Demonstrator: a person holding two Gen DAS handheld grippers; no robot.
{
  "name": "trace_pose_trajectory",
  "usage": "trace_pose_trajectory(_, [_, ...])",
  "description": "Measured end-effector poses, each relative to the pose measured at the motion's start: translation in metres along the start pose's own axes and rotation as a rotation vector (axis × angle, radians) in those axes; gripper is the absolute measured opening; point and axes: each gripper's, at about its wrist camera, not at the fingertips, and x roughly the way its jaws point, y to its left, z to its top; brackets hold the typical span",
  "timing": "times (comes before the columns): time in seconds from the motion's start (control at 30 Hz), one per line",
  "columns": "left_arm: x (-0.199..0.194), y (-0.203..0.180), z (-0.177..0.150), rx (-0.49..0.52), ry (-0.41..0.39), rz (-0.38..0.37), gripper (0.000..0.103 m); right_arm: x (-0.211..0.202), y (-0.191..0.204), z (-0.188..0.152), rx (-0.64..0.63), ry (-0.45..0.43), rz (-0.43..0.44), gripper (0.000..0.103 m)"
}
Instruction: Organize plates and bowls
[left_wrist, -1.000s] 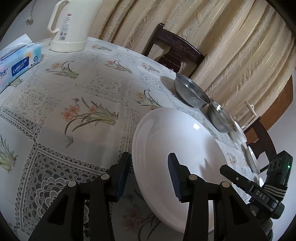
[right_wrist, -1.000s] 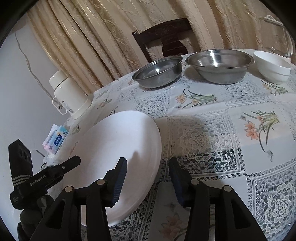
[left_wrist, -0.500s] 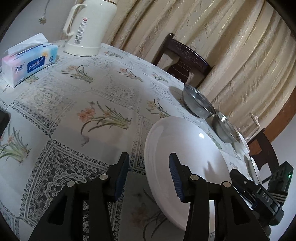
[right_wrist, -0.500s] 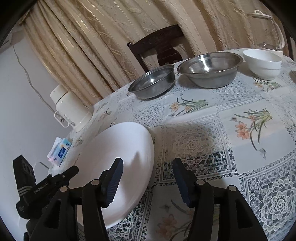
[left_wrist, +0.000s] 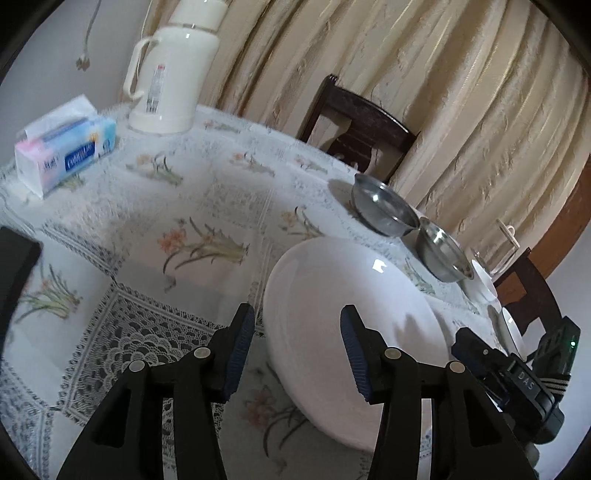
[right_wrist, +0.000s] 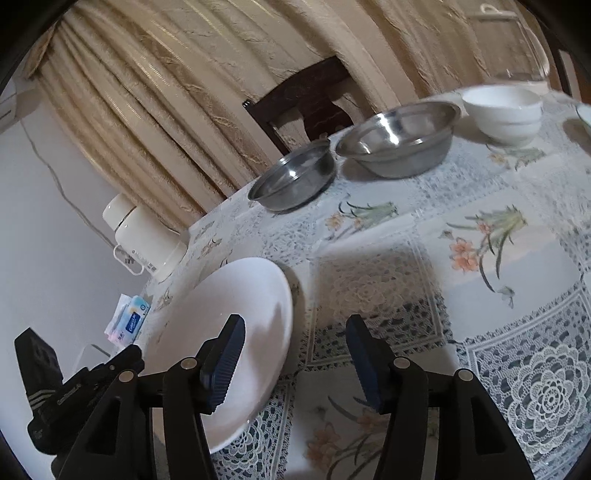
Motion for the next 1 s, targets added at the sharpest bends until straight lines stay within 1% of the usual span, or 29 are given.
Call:
trace_pose_trajectory(0.13, [-0.007,-0.009,-0.001,0.01,-0.003,-0.007,0.05,-0.008,-0.009,0.0,0.025,0.009,-0.005,0.06])
trace_pose_trajectory(0.33, [-0.006,-0.033,-0.009,0.042,0.01,-0.044,0.05,-0.032,-0.016,-0.003,-0.013,-0.036,-0.062,0.06])
trace_pose_trajectory(0.57, [-0.001,-0.069,-0.019,0.098,0.032,-0.095,0.05,-0.059,-0.039,-0.002,0.033,-0.081,-0.086,0.06])
trace_pose_trajectory(1.0, [0.014,-0.123,-0.043,0.168,0.091,-0.143,0.051,-0.1,-0.071,-0.007,0.076,-0.138,-0.13,0.061])
